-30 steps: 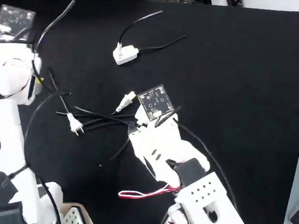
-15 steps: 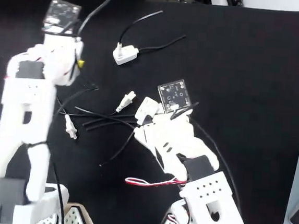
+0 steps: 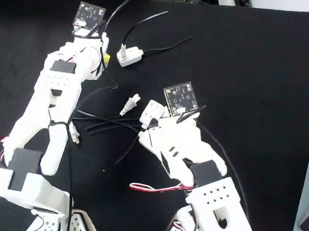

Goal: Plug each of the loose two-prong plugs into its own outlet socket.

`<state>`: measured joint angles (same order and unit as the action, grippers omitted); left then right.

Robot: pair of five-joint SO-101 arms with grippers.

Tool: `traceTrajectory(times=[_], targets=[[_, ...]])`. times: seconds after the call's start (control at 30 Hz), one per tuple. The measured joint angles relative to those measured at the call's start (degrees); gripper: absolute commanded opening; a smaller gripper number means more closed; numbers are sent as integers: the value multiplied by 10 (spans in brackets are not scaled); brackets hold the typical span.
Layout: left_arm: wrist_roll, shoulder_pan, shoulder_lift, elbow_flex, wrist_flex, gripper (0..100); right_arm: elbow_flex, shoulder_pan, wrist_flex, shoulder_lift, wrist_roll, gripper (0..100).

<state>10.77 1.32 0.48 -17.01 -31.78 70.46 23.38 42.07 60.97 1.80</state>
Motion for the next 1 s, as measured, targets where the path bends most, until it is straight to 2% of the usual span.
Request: traceTrajectory(times=[0.13, 0.4, 0.67, 1.0], targets=[[-20, 6, -4, 1, -10, 296, 0, 0, 0, 0, 0, 212], [-24, 47, -124, 0, -154, 292, 0, 10, 1, 0, 2, 212], [-27, 139, -304, -15, -306, 292, -84, 142, 69, -30, 41, 212], [-28, 287, -539, -184, -318, 292, -255, 258, 74, -269, 76, 212]])
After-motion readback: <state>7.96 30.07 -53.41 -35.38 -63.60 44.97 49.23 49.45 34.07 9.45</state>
